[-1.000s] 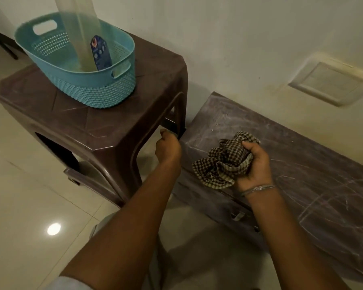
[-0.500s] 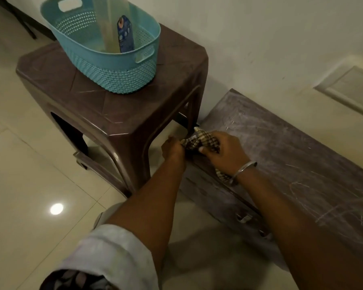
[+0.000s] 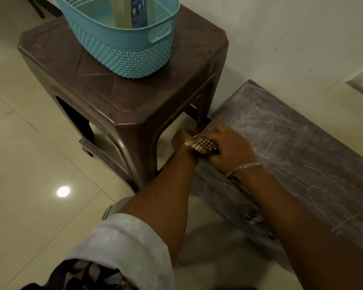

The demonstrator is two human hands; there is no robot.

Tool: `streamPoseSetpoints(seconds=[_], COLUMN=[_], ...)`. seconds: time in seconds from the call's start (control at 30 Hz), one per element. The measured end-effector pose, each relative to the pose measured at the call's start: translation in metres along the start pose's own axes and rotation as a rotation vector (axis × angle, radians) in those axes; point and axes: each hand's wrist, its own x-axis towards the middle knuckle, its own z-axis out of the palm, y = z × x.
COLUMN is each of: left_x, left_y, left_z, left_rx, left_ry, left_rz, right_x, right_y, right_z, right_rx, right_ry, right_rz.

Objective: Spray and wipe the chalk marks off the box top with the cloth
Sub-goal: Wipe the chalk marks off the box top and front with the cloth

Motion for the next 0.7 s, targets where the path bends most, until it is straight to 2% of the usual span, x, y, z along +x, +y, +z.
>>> streamPoseSetpoints(seconds=[0.1,0.27,0.4,0.57,0.7], left_x=[0.006,0.008,0.016,0.020,0.013], left_y=[-0.002,-0.001,-0.002,-0.004,0.005], left_z=[0.003,0.002,0.002,0.000,0.004], left_rx=[-0.127,-0.014,0.013,0.004,0.002], left_ry=[0.054,0.035,0.057,0.018,-0.134], left_rz=[0.032,0.067,0.068,0.053,0.006], right_x=[-0.008,-0.008,-0.003,-0.002,0.009], right_y=[-0.003,0.007,0.006,0.002,0.011], right_z=[-0.002,0.003,0.001,-0.003,-0.009], right_rx=[0.026,0.071,0.131,0.061,0.044], right_ry=[0.048,0.039,0.114,-0.064,0.065], right_rz=[0.005,0.072,0.149,-0.021,0.191])
